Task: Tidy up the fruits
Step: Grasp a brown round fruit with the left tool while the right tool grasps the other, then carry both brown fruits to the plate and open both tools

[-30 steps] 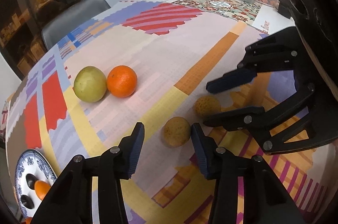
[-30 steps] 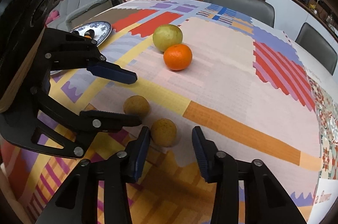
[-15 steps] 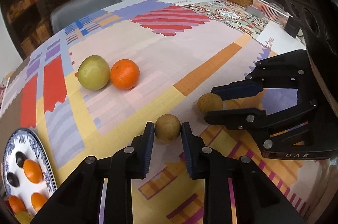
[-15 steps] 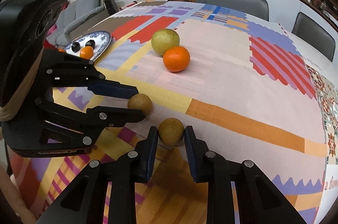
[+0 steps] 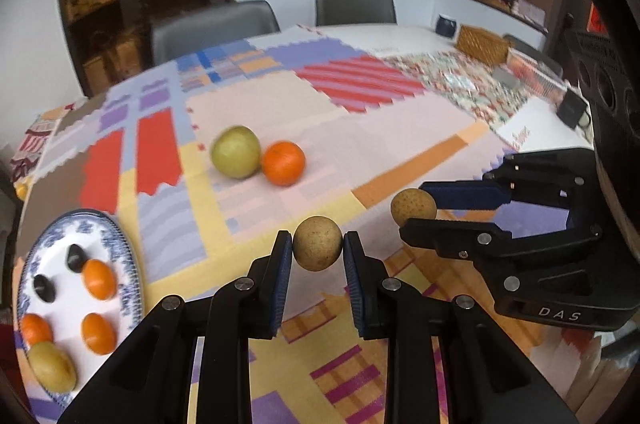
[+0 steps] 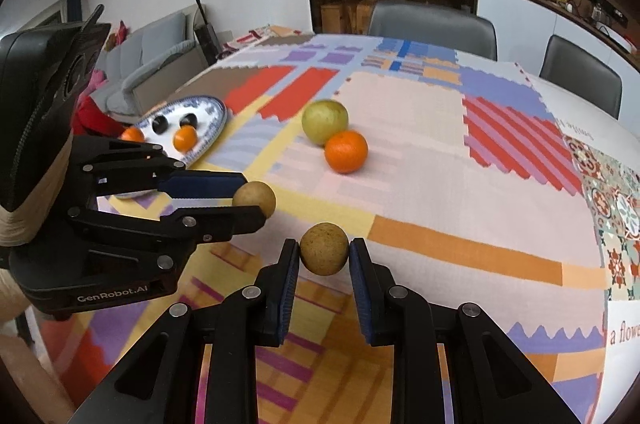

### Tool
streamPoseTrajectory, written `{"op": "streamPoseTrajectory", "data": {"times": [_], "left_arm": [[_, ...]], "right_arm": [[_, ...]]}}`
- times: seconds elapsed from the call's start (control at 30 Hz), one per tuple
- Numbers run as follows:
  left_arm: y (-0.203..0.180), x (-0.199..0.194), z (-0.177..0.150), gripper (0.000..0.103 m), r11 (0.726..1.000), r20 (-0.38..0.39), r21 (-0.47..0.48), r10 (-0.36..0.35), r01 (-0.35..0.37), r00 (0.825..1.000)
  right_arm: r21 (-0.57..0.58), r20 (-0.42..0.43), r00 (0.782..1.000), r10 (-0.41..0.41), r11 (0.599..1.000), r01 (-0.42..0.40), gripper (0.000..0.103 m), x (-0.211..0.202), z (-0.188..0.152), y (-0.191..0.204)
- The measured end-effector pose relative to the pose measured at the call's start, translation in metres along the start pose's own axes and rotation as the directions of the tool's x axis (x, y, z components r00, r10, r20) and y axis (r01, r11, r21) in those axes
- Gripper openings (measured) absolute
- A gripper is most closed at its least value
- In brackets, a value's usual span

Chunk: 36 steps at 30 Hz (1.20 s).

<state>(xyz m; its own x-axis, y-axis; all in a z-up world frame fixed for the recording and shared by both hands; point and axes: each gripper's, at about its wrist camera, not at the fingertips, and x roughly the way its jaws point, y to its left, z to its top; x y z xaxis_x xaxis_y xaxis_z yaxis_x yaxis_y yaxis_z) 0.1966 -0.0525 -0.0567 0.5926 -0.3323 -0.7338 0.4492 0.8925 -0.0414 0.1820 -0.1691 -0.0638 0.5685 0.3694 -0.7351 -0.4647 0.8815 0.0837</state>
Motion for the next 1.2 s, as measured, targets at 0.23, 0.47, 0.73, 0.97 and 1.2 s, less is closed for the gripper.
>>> {"op": "streamPoseTrajectory", "data": {"times": [0.23, 0.47, 0.73, 0.97, 1.2], "left_arm": [[0.012, -0.033, -0.001, 0.026, 0.997, 0.070, -0.062, 0.053, -0.048, 0.996], [0.032, -0.059, -0.009, 0.026, 0.985, 0.104, -0.141, 0.116, -0.101, 0.988], [0.056, -0.089, -0.021, 0.026, 0.967, 0.145, -0.204, 0.186, -0.154, 0.972], [0.074, -0.110, -0.031, 0.026, 0.950, 0.170, -0.241, 0.240, -0.196, 0.956], [0.096, -0.125, -0.043, 0.026, 0.932, 0.175, -0.283, 0.283, -0.227, 0.943]], "right_arm": [[0.002, 0.073, 0.997, 0.012, 1.000, -0.012, 0.027, -0.018, 0.014, 0.017], [-0.009, 0.124, 0.991, 0.044, 0.999, -0.043, 0.027, -0.025, 0.030, 0.038], [-0.046, 0.153, 0.984, 0.090, 0.995, -0.084, 0.027, -0.026, 0.045, 0.069], [-0.082, 0.169, 0.978, 0.124, 0.990, -0.111, 0.027, -0.024, 0.058, 0.095], [-0.107, 0.170, 0.973, 0.158, 0.984, -0.141, 0.027, -0.017, 0.070, 0.118]]}}
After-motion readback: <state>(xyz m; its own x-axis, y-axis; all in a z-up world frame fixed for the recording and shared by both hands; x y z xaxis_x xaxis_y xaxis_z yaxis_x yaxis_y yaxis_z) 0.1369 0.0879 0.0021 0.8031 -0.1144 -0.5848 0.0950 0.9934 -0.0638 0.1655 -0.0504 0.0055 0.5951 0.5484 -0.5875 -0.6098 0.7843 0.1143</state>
